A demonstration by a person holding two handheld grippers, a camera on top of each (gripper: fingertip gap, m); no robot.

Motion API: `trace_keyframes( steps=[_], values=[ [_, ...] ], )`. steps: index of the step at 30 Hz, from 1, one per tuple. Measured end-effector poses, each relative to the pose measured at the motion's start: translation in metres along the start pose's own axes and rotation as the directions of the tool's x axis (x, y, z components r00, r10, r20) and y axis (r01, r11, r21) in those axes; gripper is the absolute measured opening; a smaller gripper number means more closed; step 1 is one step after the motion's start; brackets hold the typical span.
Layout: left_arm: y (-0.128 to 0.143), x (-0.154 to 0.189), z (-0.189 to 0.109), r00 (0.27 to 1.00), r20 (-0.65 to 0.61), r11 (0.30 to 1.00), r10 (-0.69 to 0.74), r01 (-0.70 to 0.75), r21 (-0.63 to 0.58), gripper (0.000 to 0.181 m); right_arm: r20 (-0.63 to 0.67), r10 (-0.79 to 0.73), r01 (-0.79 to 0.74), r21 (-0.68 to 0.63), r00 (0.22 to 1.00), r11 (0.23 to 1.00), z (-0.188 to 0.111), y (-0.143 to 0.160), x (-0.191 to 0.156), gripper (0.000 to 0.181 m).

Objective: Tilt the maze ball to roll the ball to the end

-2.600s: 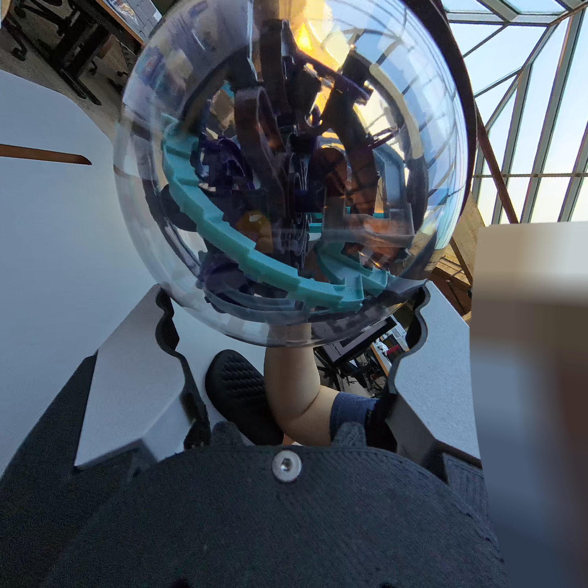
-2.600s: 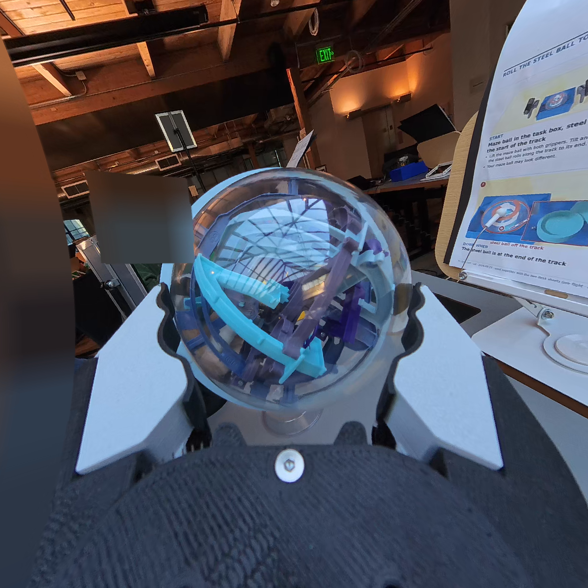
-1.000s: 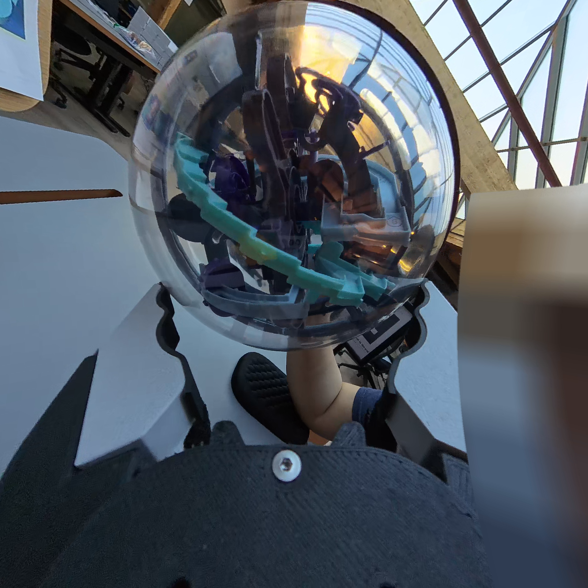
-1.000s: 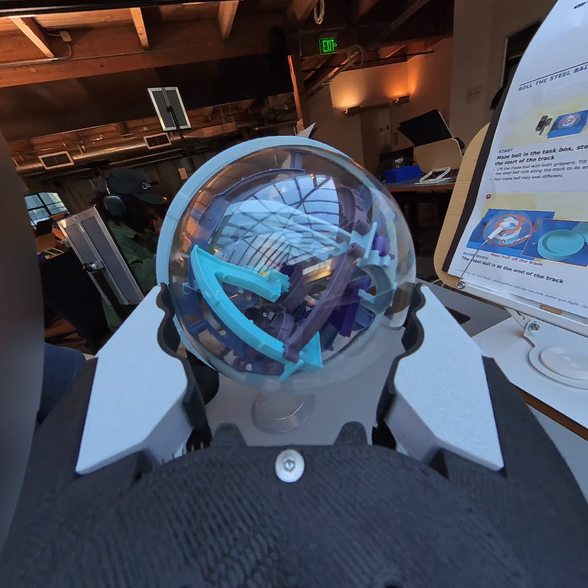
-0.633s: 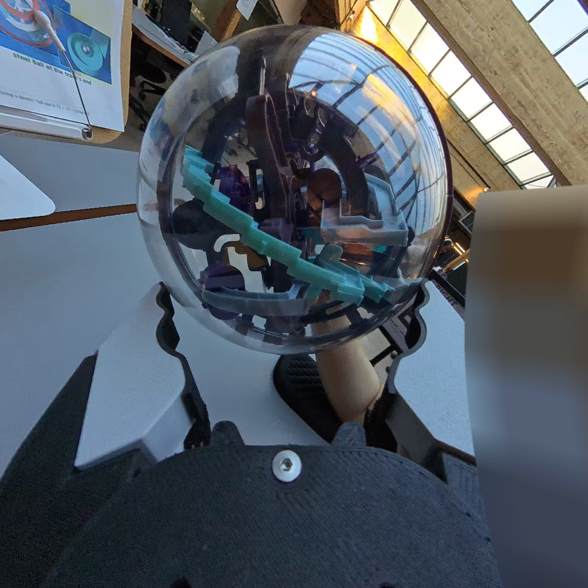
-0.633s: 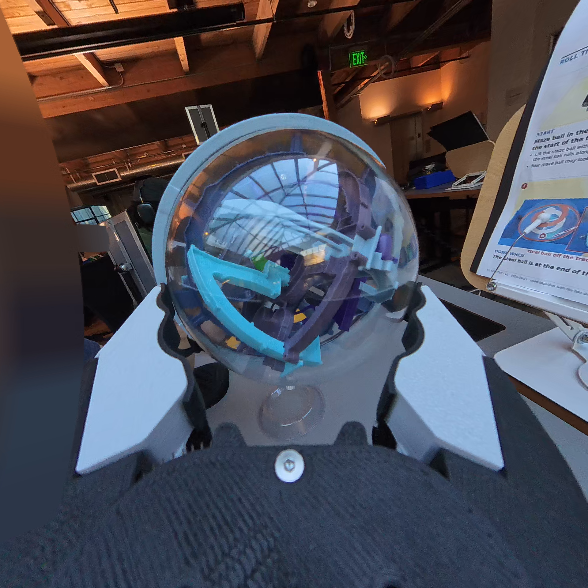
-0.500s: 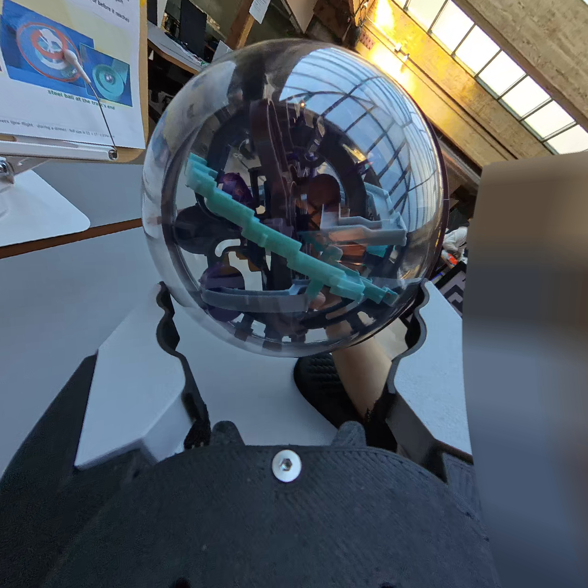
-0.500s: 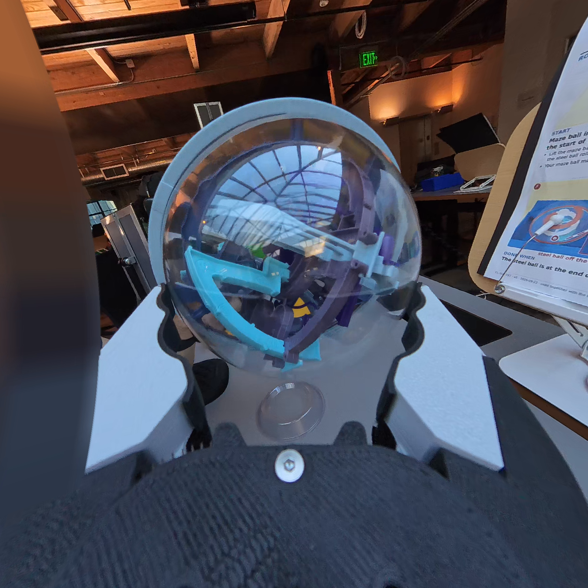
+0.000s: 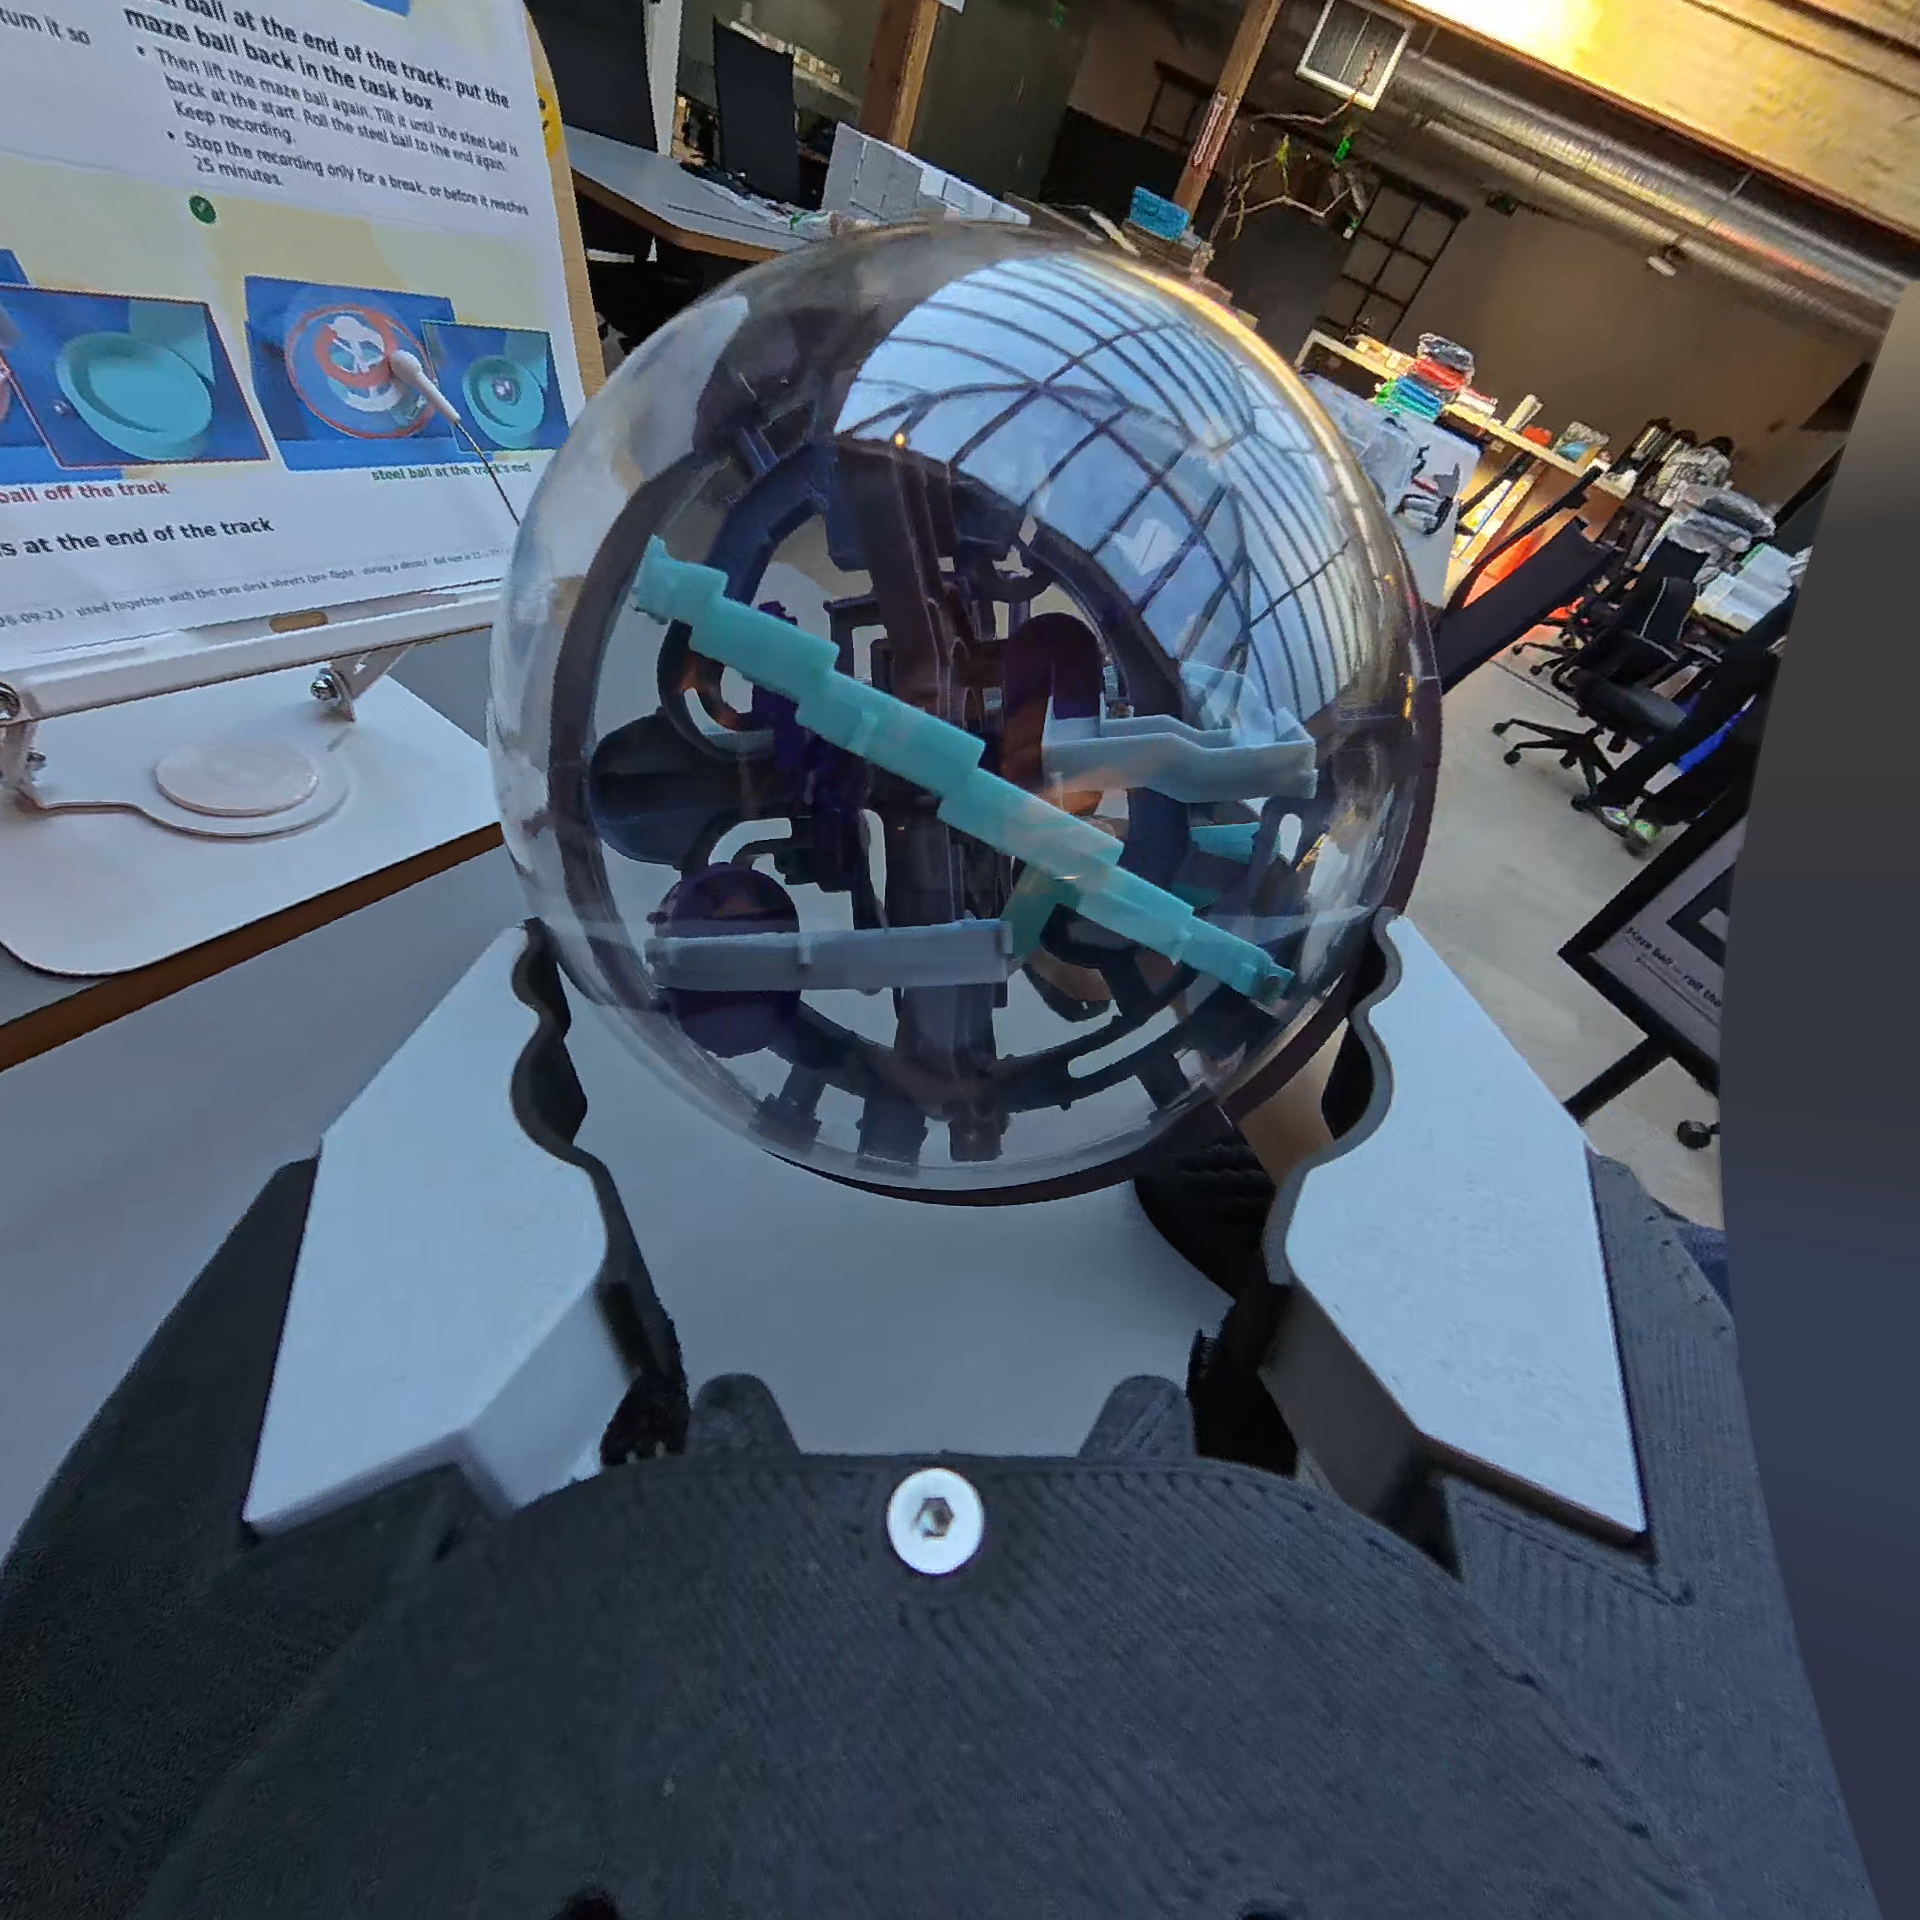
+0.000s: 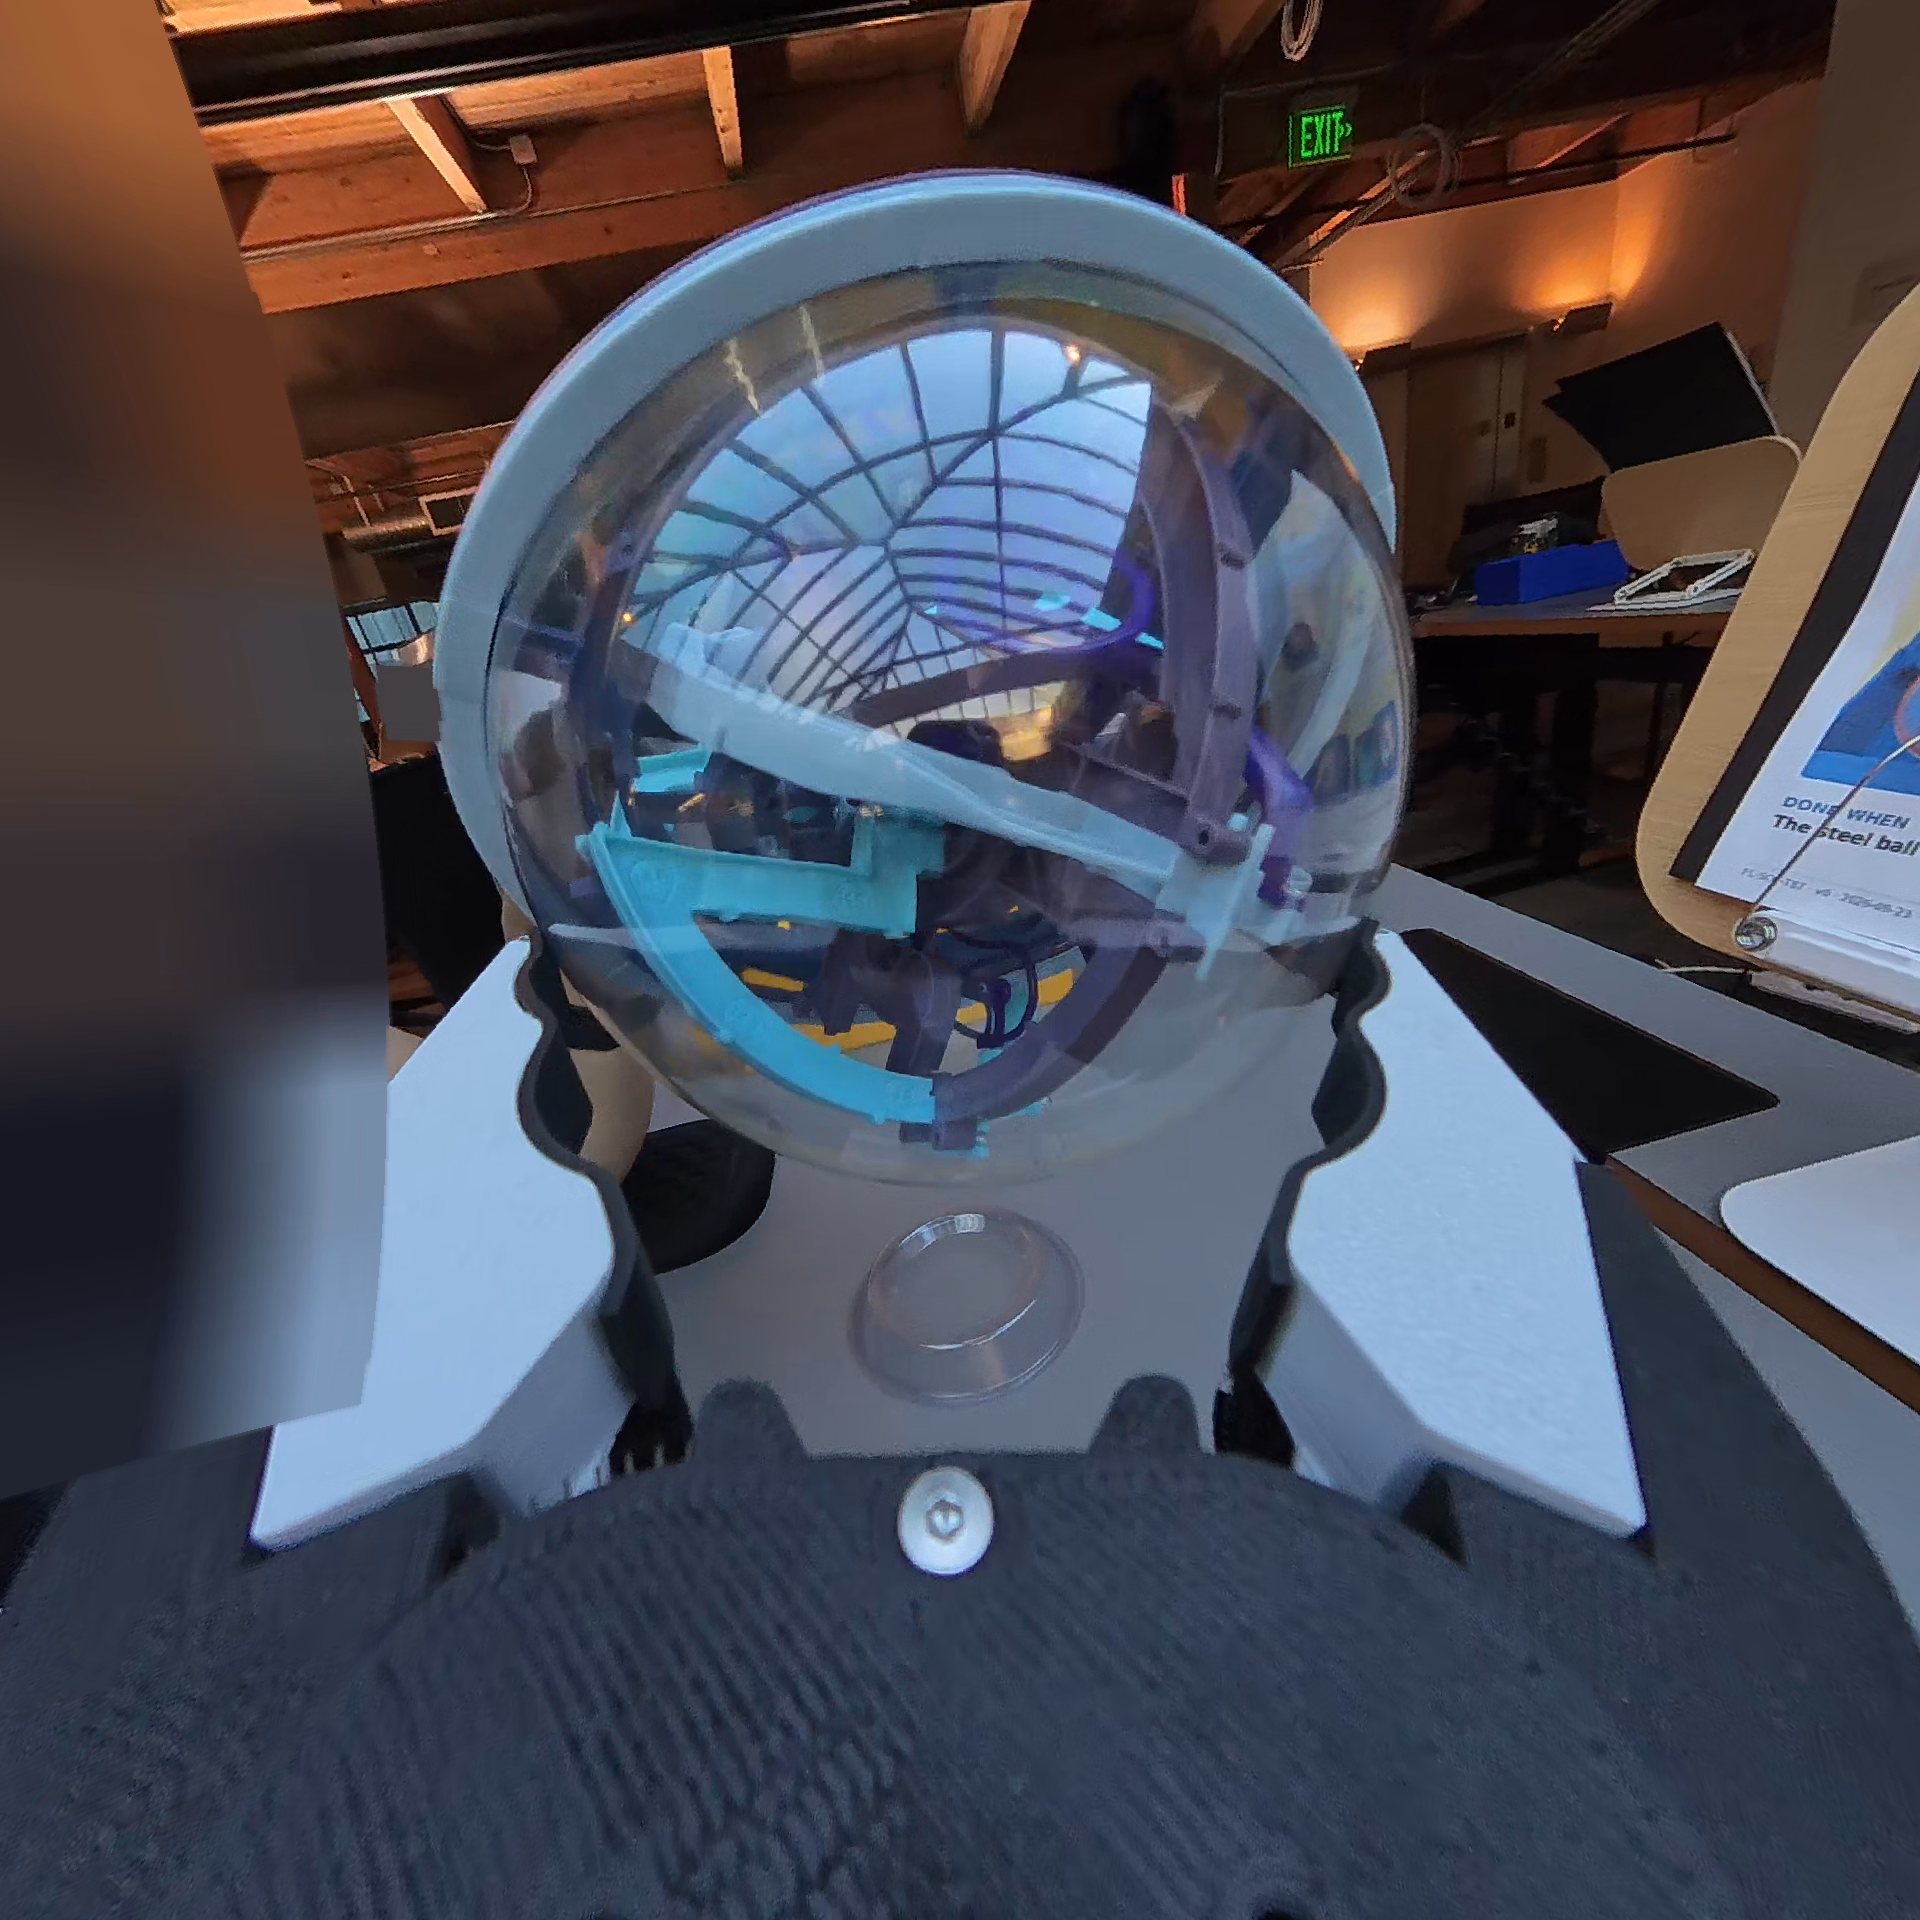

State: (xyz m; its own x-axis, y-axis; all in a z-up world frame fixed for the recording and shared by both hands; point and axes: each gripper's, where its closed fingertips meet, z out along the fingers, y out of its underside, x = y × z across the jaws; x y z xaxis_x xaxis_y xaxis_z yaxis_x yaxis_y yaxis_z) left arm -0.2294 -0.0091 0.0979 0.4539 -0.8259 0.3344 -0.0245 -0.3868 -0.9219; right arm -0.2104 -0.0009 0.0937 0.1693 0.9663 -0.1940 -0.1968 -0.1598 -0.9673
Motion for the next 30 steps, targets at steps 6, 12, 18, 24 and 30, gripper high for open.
trace_keyframes(
  steps=[6,12,18,24,30],
  values=[
    [0.002,-0.003,-0.003,0.994,0.048,0.995,0.093,-0.092,-0.035,0.145,0.029,-0.018,0.018,0.001,0.999,1.000,0.003,0.011,0.000,0.144],
    [0.005,-0.010,-0.007,0.988,0.032,0.986,0.154,-0.152,-0.075,0.145,0.011,-0.056,0.055,0.058,0.998,0.997,0.010,0.016,0.003,0.144],
    [0.002,-0.014,-0.012,0.975,0.018,0.973,0.219,-0.217,-0.078,0.145,-0.012,-0.082,0.083,0.115,0.997,0.990,0.018,0.018,0.003,0.144],
    [-0.001,-0.012,-0.013,0.961,0.035,0.960,0.275,-0.272,-0.064,0.145,-0.005,-0.092,0.092,0.127,0.996,0.988,0.020,0.021,0.002,0.143],
    [-0.003,-0.011,-0.014,0.960,0.040,0.960,0.278,-0.276,-0.055,0.146,-0.008,-0.101,0.101,0.134,0.995,0.986,0.021,0.021,0.001,0.144]
  ],
)
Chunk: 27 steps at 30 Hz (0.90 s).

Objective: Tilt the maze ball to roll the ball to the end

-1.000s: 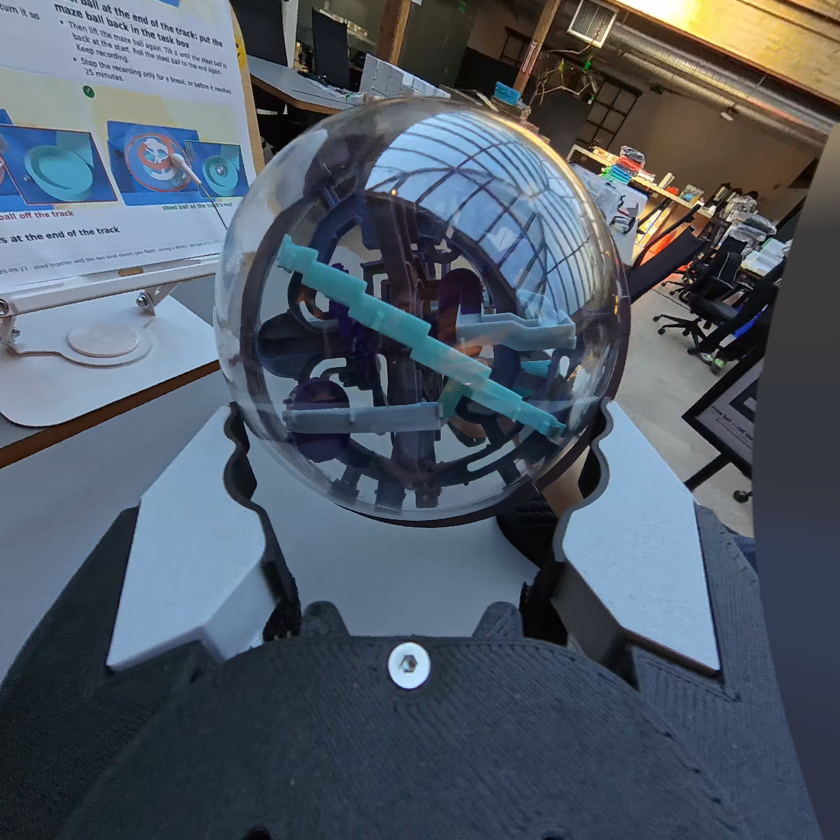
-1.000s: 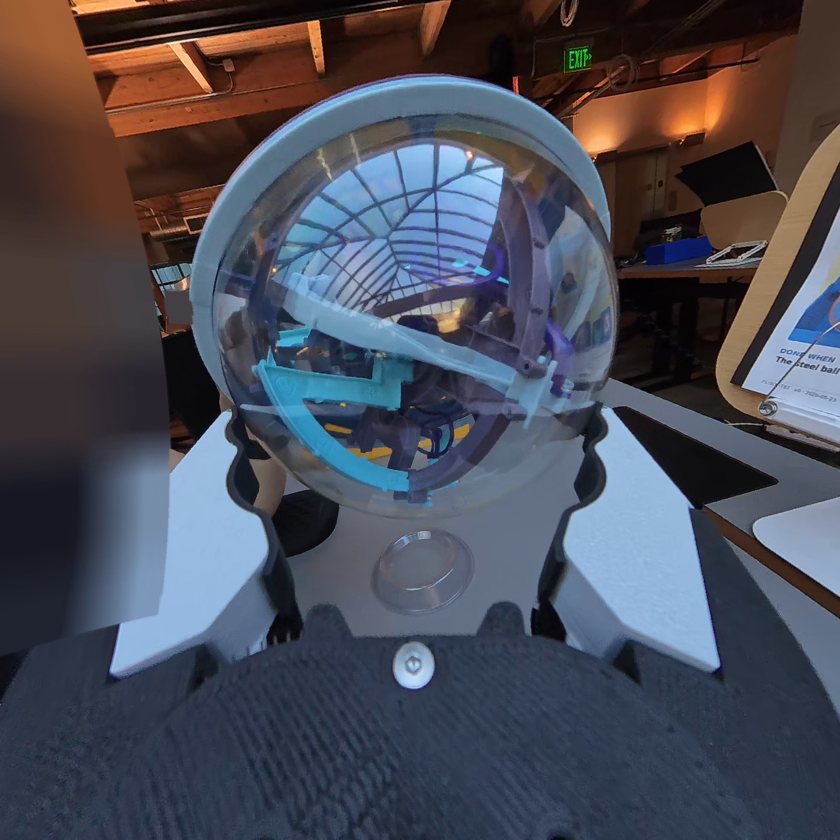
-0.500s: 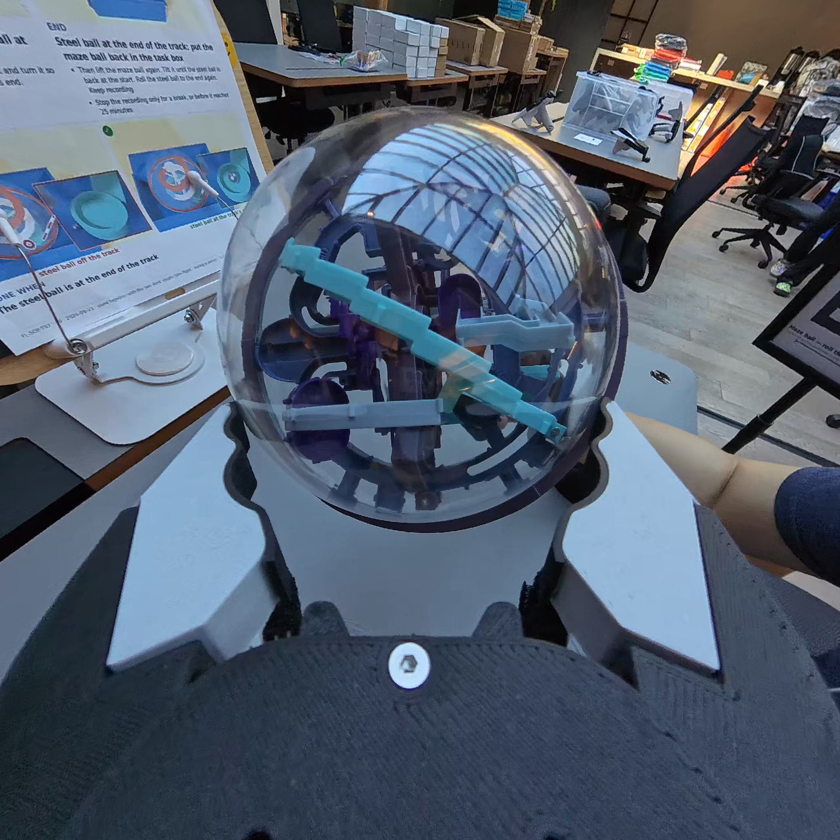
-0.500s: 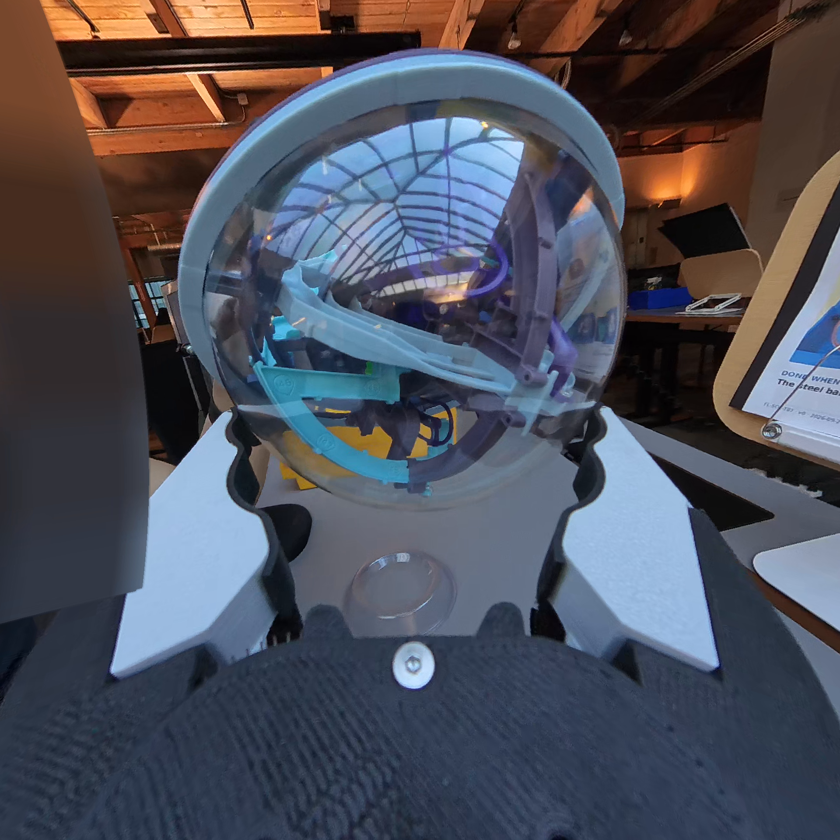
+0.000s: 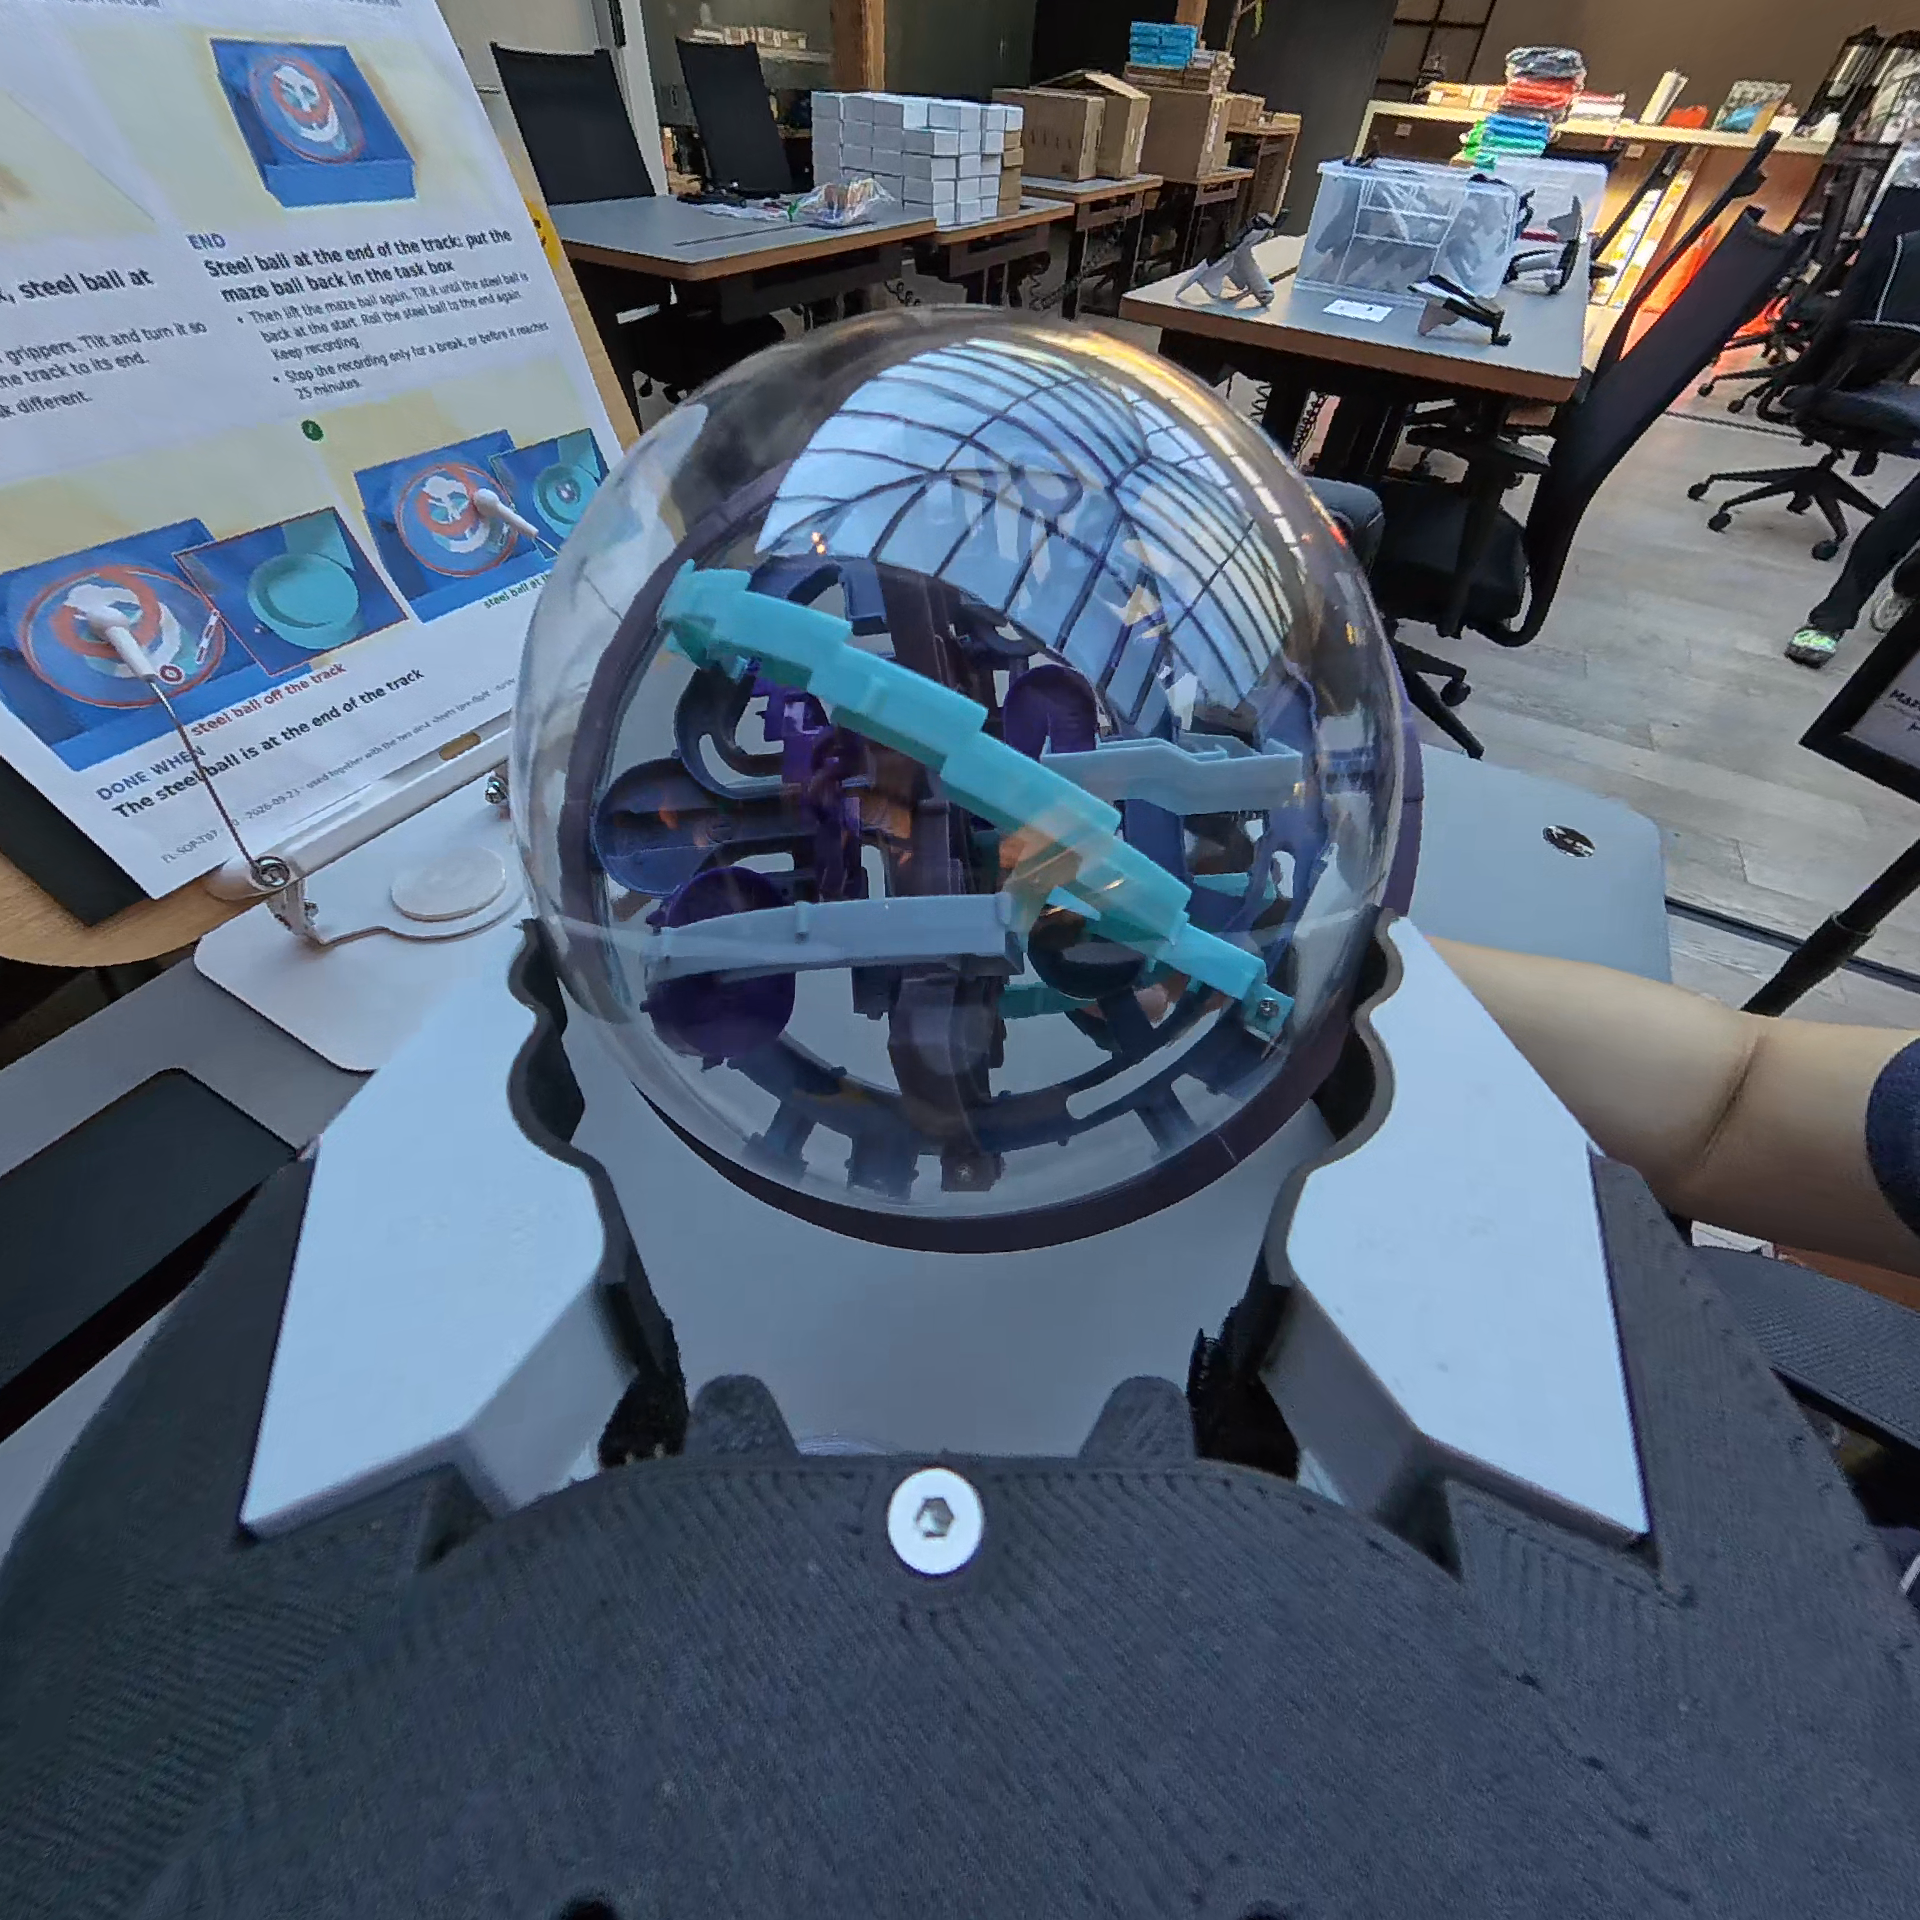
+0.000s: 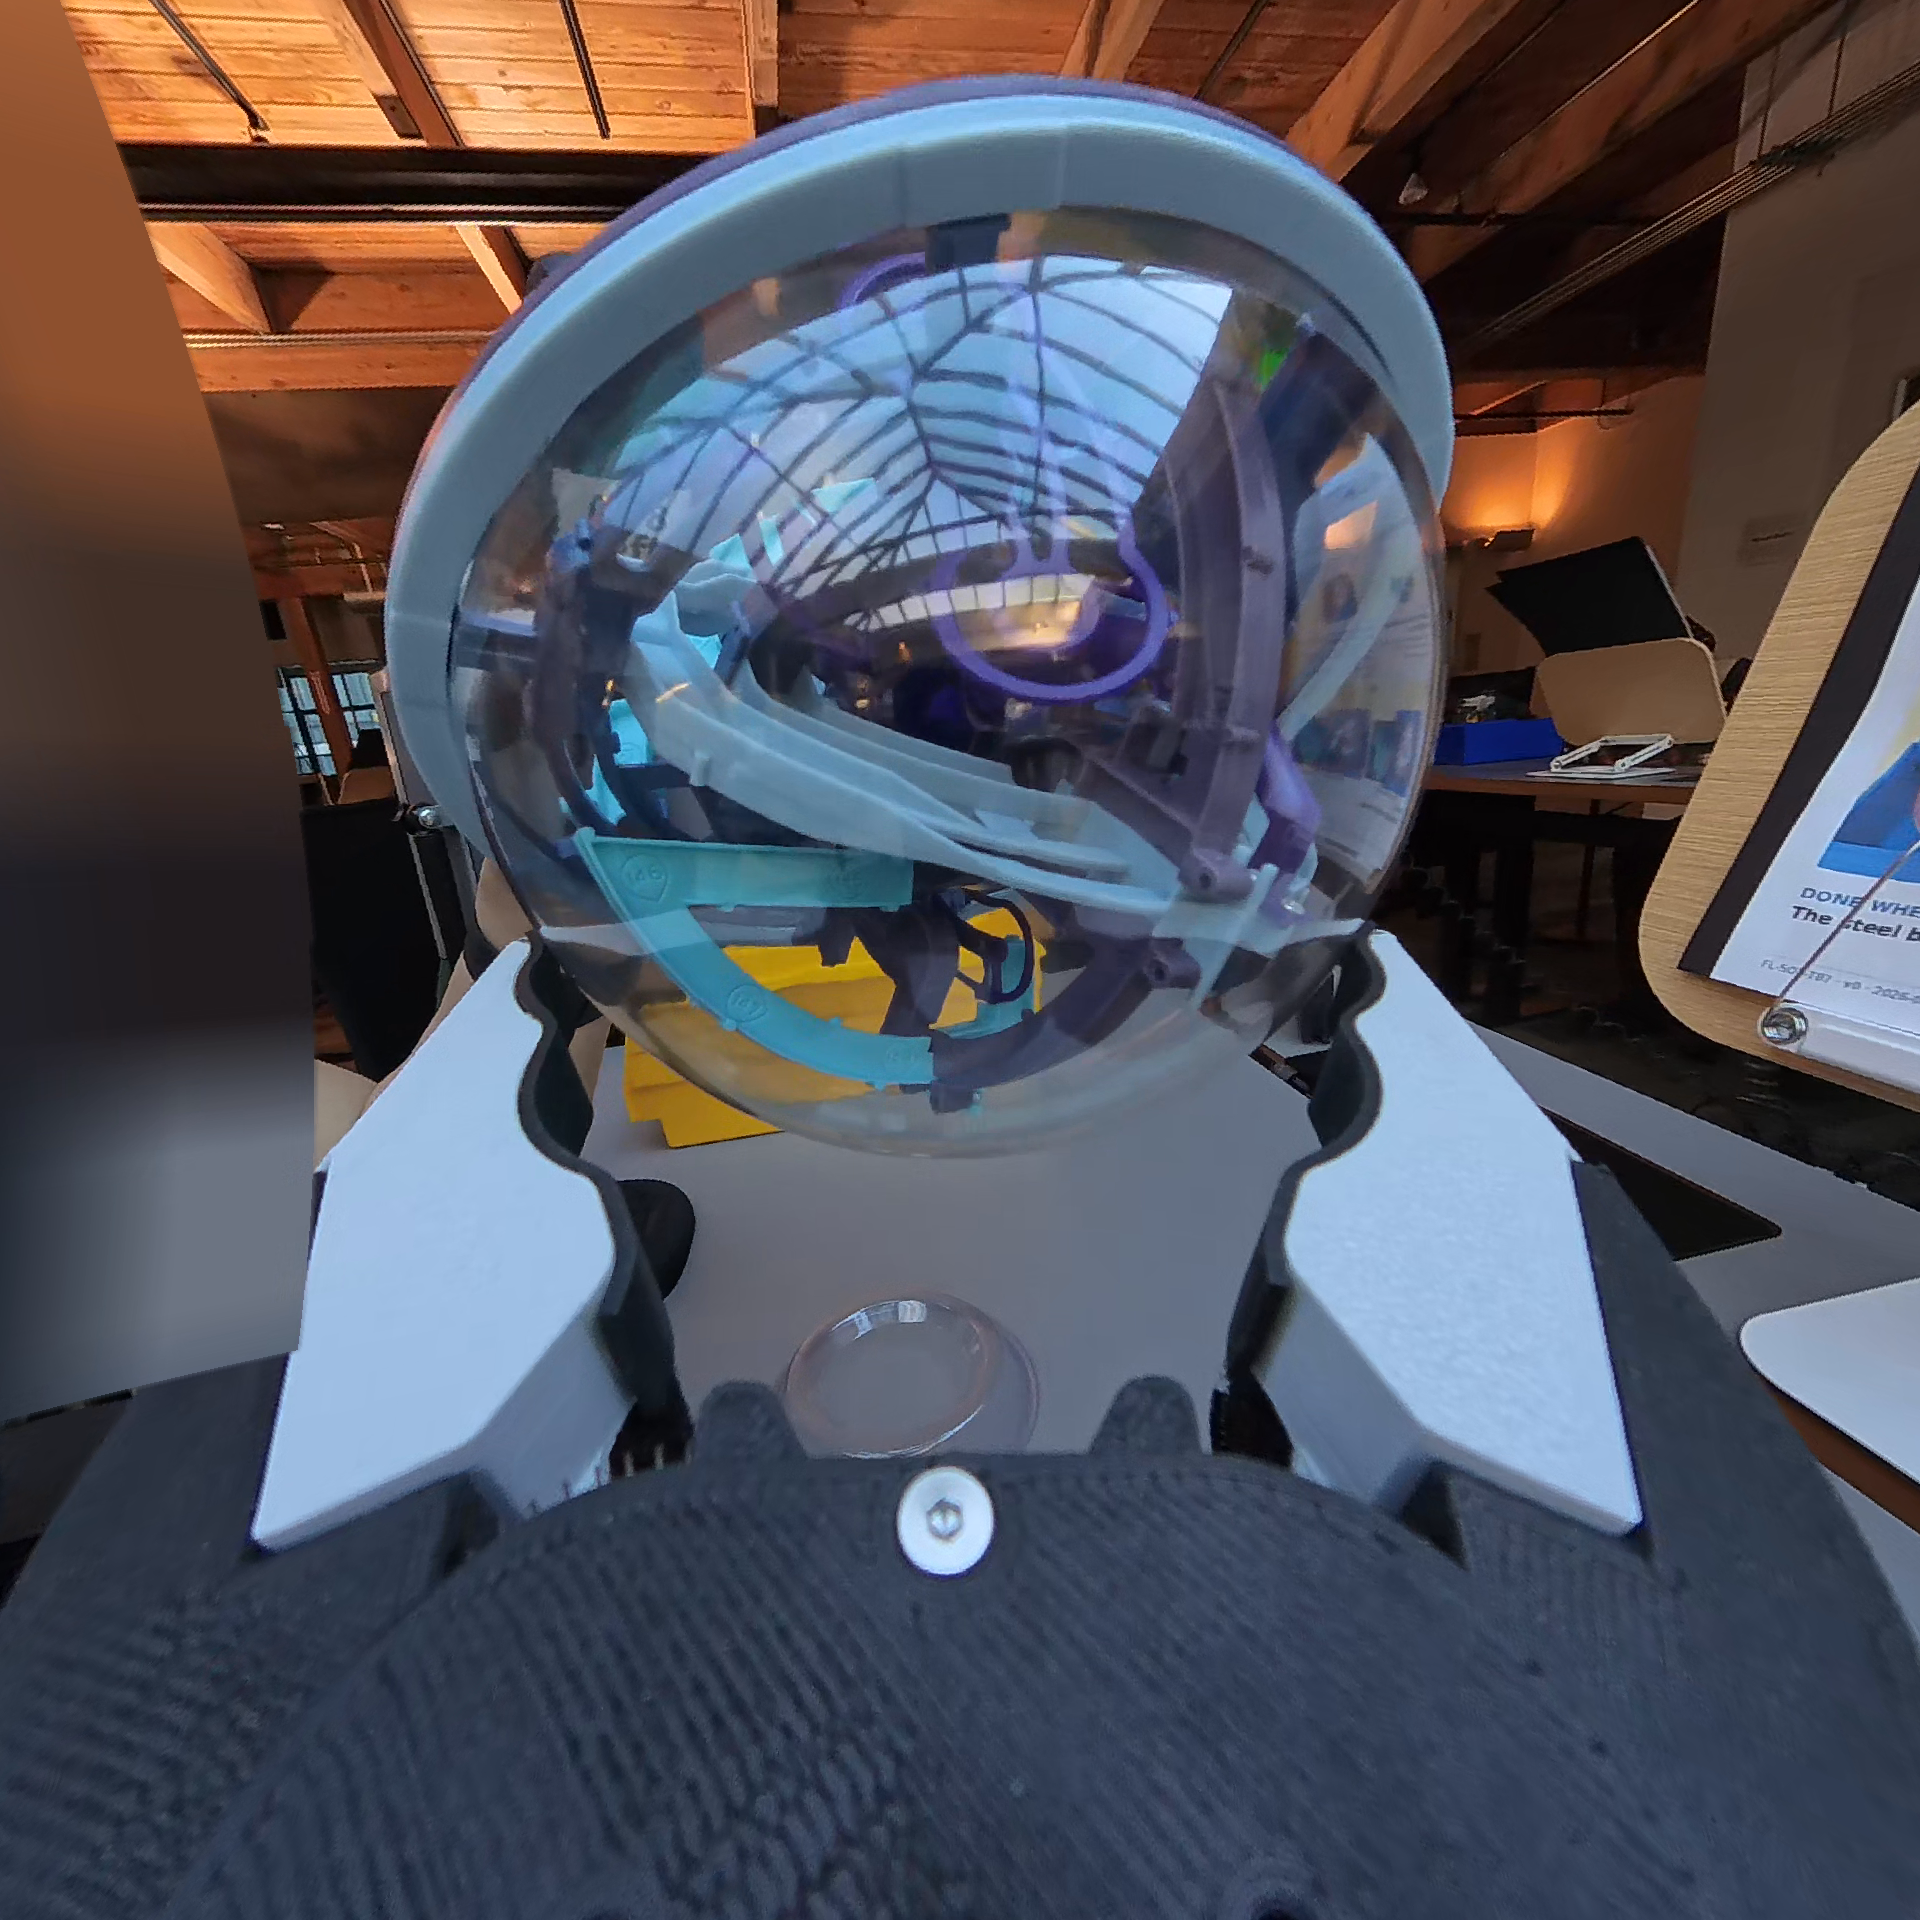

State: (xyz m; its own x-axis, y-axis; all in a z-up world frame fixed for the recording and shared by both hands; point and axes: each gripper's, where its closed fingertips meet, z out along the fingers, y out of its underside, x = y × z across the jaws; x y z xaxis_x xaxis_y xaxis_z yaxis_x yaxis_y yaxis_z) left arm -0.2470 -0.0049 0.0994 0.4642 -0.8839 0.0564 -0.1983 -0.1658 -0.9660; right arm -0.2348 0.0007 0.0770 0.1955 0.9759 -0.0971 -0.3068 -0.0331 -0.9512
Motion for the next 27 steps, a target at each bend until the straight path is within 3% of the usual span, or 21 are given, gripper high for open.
trace_keyframes(
  steps=[16,27],
  values=[
    [0.004,-0.001,0.000,0.997,0.058,0.998,0.047,-0.045,-0.041,0.147,0.032,0.035,-0.035,-0.013,0.999,0.999,0.003,0.013,-0.001,0.144],
    [0.005,0.004,0.002,0.983,0.050,0.983,0.177,-0.175,-0.046,0.147,0.023,-0.065,0.066,-0.034,0.998,0.997,0.001,0.018,-0.001,0.144]
  ],
)
